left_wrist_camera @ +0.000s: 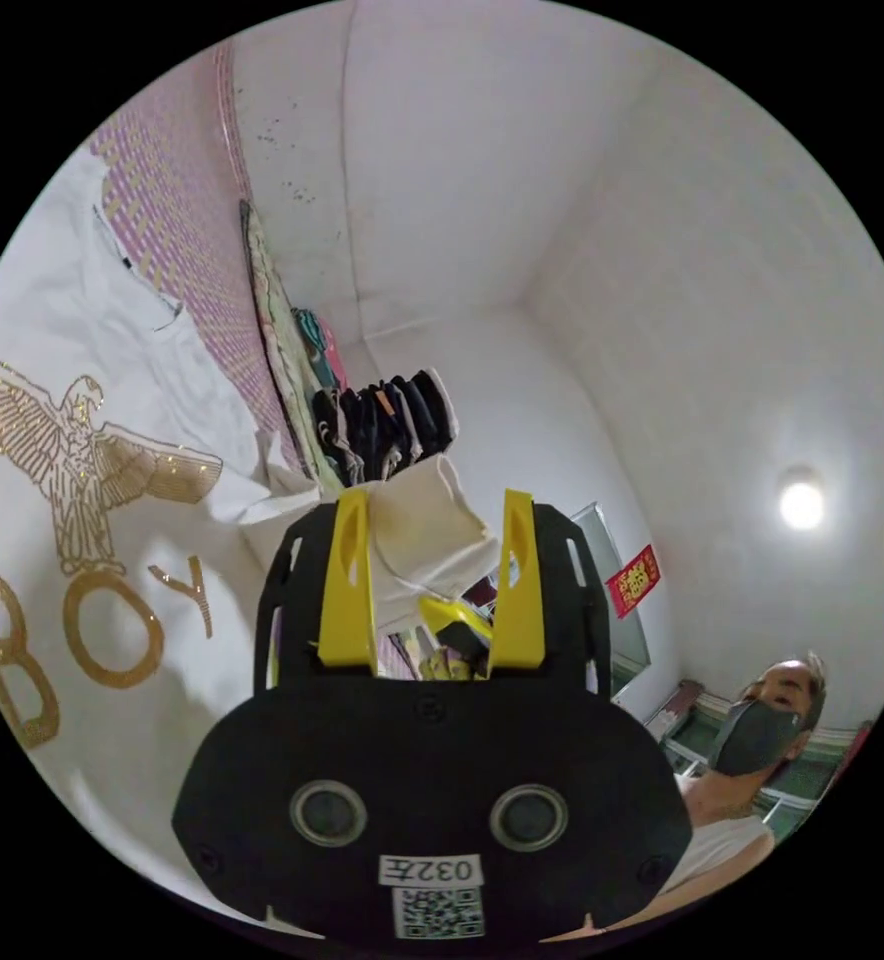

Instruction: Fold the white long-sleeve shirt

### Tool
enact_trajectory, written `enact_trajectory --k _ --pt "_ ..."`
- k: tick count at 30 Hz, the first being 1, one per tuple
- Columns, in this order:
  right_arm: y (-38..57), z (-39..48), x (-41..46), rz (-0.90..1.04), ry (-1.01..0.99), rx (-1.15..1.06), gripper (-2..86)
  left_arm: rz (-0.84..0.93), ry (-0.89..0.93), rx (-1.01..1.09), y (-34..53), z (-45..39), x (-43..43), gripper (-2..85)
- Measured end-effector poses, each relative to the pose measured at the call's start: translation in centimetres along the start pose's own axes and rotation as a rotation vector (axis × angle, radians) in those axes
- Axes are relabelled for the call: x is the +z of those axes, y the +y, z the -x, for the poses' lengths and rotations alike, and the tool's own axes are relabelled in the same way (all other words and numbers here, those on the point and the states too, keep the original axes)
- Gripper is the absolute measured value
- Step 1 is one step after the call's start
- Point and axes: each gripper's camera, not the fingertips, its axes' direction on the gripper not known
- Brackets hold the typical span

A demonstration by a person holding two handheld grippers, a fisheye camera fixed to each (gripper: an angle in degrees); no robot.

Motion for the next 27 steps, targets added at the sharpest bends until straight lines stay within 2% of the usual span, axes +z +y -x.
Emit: enact_trajectory --k 5,9,12,16,20,23,27 --pt "0.4 3.5 -0.2 0.023 0.118 -0.198 0.0 -0.01 -0.083 -0.085 2.8 -2.4 -2.2 17.1" --pt "1.7 5.8 0.7 0.044 0.163 -0.318 0.2 0.125 -0.278 -0.107 5.6 -4.9 -2.6 16.9" --pt "2.5 5.5 2.1 0.122 0.127 -0.363 1.1 0.169 -0.331 -0.224 7.8 -2.7 -2.9 11.4" --pt "2.4 0.5 0.0 0.146 0.041 -0.209 4.3 0.253 -0.283 -0.269 9.0 -1.1 -0.9 0.2" --pt "5.1 -6.6 -7.7 0.08 -0.092 0.019 6.8 0.293 -0.276 -0.211 7.5 -2.9 1.4 -0.9" --pt "10.8 -12.3 -13.4 0.055 -0.128 0.201 8.4 0.347 -0.253 -0.137 5.9 -5.3 3.7 -1.1" --pt "19.4 -17.7 -18.7 0.048 -0.208 0.421 10.3 0.43 -0.316 -0.062 6.4 -7.0 4.1 -0.9"
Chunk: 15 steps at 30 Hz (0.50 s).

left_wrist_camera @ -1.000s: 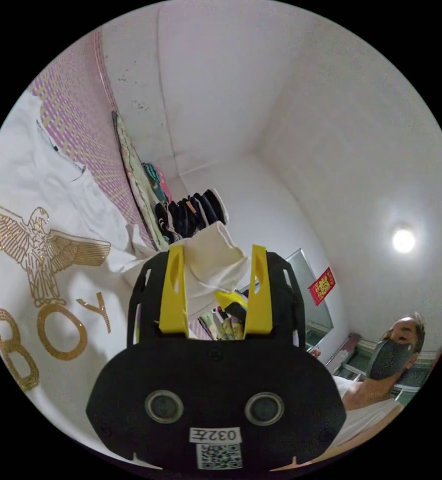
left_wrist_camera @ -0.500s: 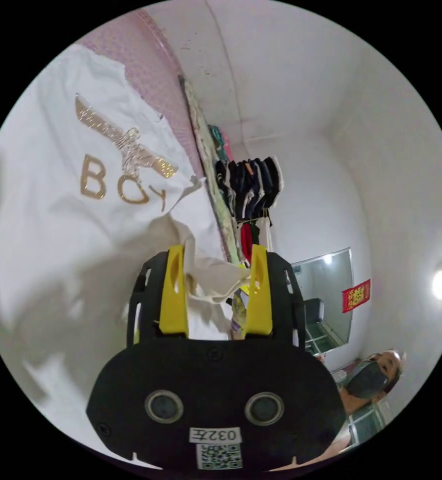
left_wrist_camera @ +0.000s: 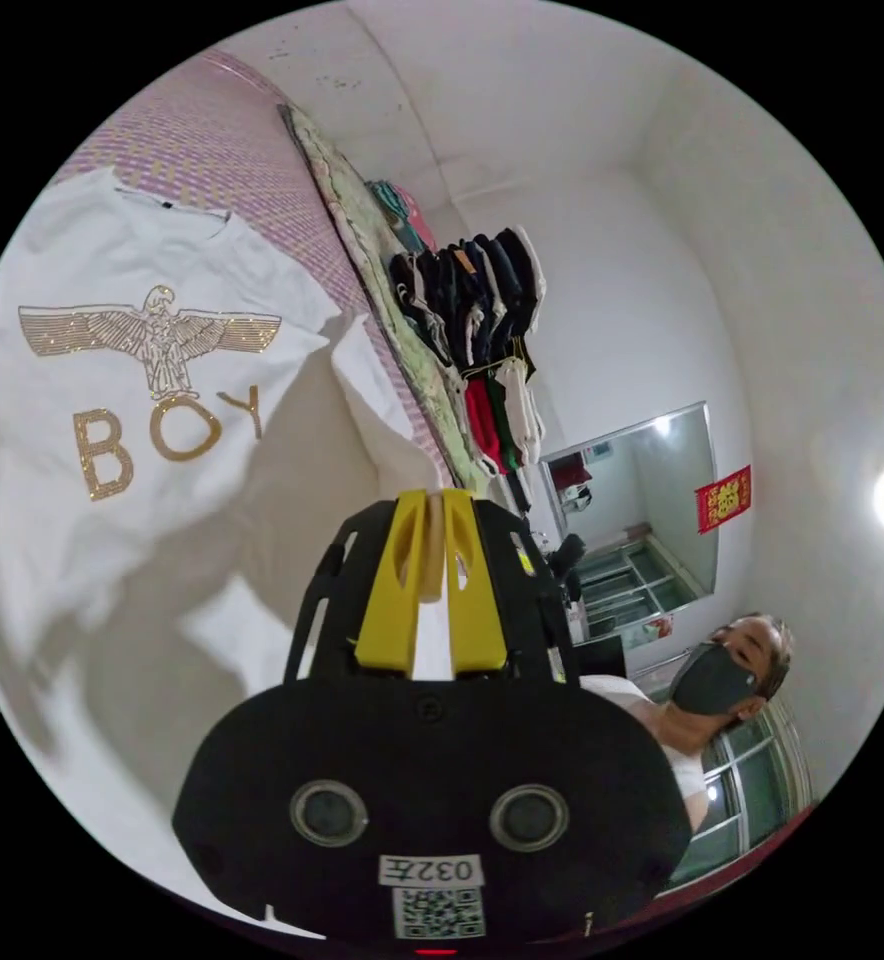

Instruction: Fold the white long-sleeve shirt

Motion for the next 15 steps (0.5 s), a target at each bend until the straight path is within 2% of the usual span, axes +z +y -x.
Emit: enact_trajectory --k 4,7,9,15 --pt "5.4 -5.3 -3.3 -0.069 -0.174 0.181 11.8 -0.08 0.035 -0.152 3.6 5.5 -0.8 1.9" --pt "7.3 -8.0 -3.1 -0.09 -0.29 0.271 12.7 -0.058 0.068 -0.175 5.7 7.4 0.7 8.7" --pt "7.6 -9.2 -2.4 -0.078 -0.356 0.303 13.1 -0.069 0.087 -0.161 7.0 7.3 1.5 9.1" --pt "6.5 -11.0 -0.4 -0.03 -0.472 0.312 14.3 -0.046 -0.034 -0.158 10.2 5.3 4.5 8.8"
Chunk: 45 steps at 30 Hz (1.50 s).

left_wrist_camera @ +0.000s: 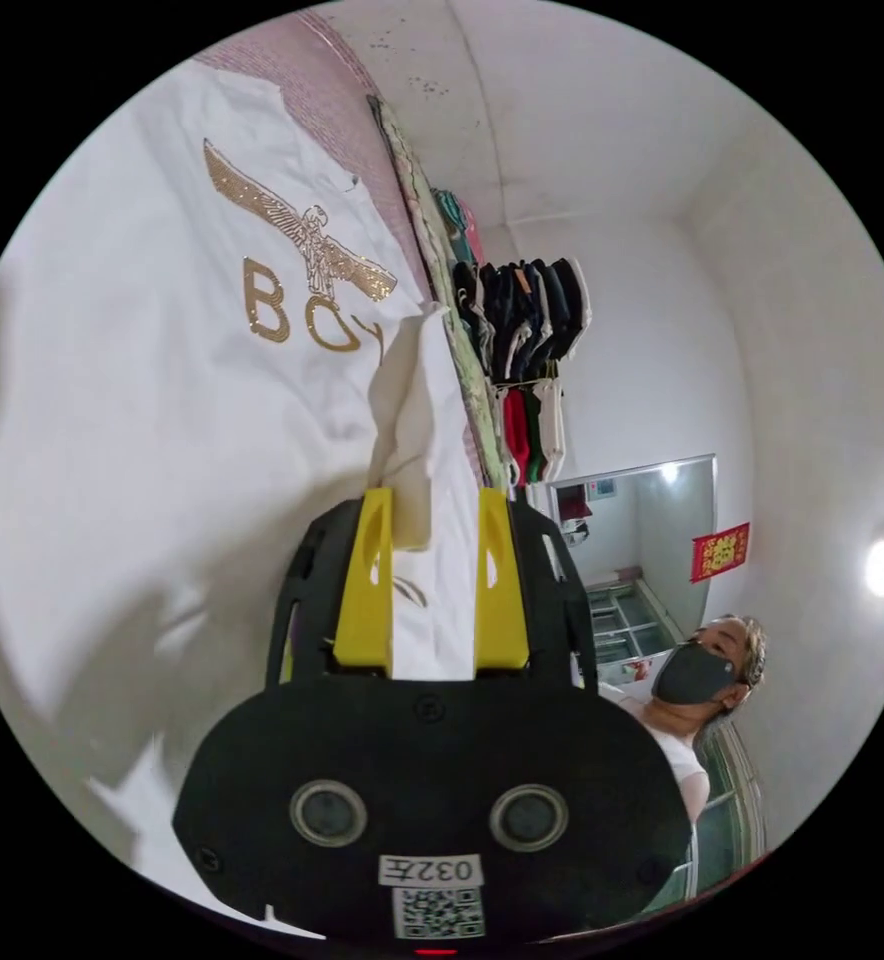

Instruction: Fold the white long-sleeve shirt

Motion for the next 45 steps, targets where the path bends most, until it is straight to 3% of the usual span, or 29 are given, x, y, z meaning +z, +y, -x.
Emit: enact_trajectory --k 4,12,22,24,26,28,31,40,45 --pt "-1.5 -0.4 -0.2 0.019 -0.008 -0.017 14.9 0.01 -0.136 0.026 2.4 -1.4 1.4 8.8" --pt "-3.0 -2.1 -1.4 0.033 -0.047 -0.023 15.6 -0.039 -0.024 -0.023 6.9 1.0 3.5 7.9" --pt "-3.5 -3.4 -1.7 0.026 -0.04 -0.006 16.1 0.024 -0.208 0.028 11.3 -0.7 9.2 -0.6" --pt "-3.4 -3.3 -1.8 0.014 -0.013 -0.007 16.2 0.057 -0.163 0.021 11.4 -1.3 9.8 -1.3" --pt "-3.3 -3.2 -2.0 0.001 -0.016 -0.014 16.2 0.021 0.014 0.043 10.9 -2.6 9.7 -1.4" --pt "-3.2 -2.9 -2.0 0.0 -0.003 -0.026 16.3 -0.066 0.298 0.072 8.9 -5.6 9.7 -1.4" --pt "-3.0 -2.4 -1.6 0.015 0.045 -0.052 16.3 -0.121 0.456 0.128 4.7 -12.2 11.3 -1.4" --pt "-0.9 -2.8 -0.1 -0.007 0.072 -0.078 16.4 -0.237 0.42 0.409 -8.1 -40.2 23.1 -1.4" --pt "0.4 -4.2 0.8 -0.024 0.011 -0.061 16.4 -0.292 0.358 0.392 -10.9 -45.4 29.5 -1.4"
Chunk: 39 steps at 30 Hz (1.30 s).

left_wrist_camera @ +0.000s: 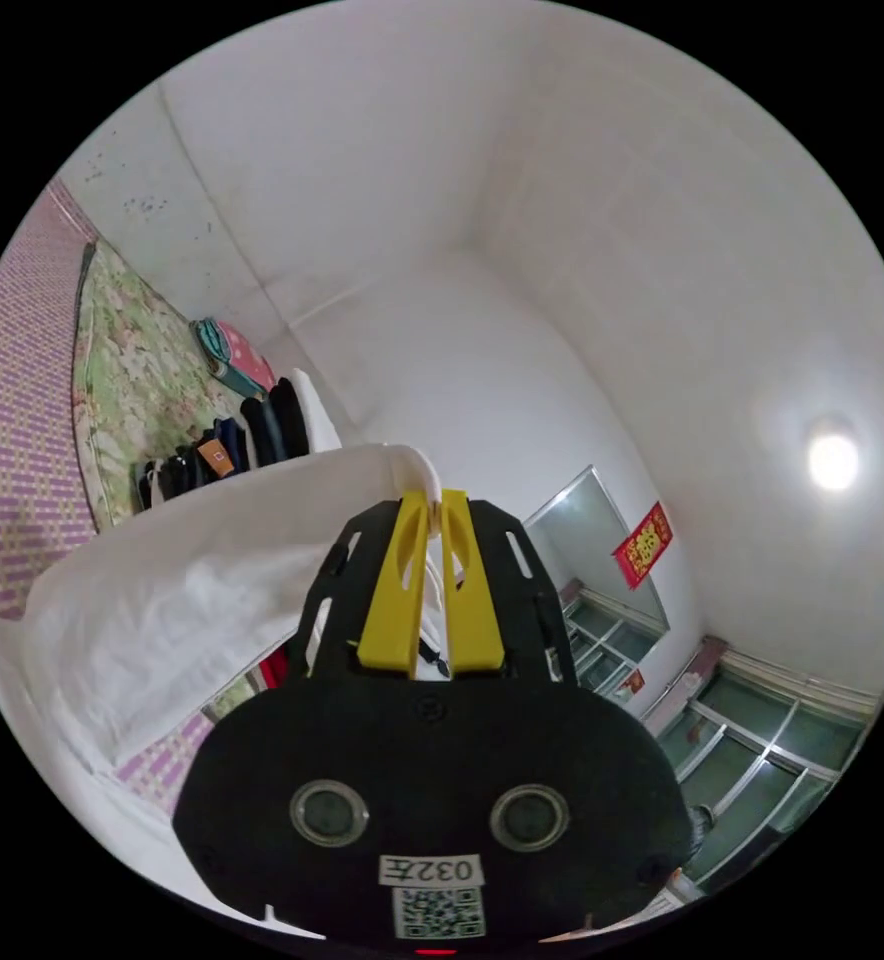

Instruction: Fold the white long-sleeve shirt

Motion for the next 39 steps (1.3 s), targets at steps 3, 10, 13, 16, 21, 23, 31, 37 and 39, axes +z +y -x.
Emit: enact_trajectory --k 3,10,13,16,21,23,31,37,39 --pt "0.6 -0.4 0.6 0.002 -0.026 0.01 16.4 -0.009 -0.047 -0.008 0.0 1.3 2.4 -1.4" --pt "2.1 0.8 2.4 0.017 0.032 -0.018 16.2 -0.158 -0.055 -0.187 1.8 7.9 -1.8 -1.5" --pt "2.2 2.5 3.3 0.036 0.141 -0.044 16.2 -0.208 -0.043 -0.205 1.7 7.7 -5.0 -1.6" --pt "2.1 5.5 4.5 0.06 0.268 -0.112 16.0 -0.243 -0.034 -0.185 0.6 5.3 -9.0 -1.6" --pt "1.1 12.1 7.1 0.099 0.482 -0.289 15.8 -0.271 -0.044 -0.078 -1.9 -1.2 -18.5 -1.6" --pt "0.6 15.0 8.7 0.126 0.552 -0.377 15.7 -0.274 -0.099 -0.045 -2.3 -3.2 -23.2 -1.6" --pt "-0.1 20.7 19.8 0.375 0.54 -0.661 15.0 -0.459 -0.332 -0.129 2.3 -2.1 -49.3 -1.7" --pt "-0.7 18.5 23.8 0.513 0.466 -0.595 14.2 -0.505 -0.402 -0.31 6.3 3.5 -57.4 -1.6" --pt "-1.1 18.3 23.8 0.52 0.466 -0.581 13.8 -0.509 -0.371 -0.315 6.2 4.5 -57.7 -1.6"
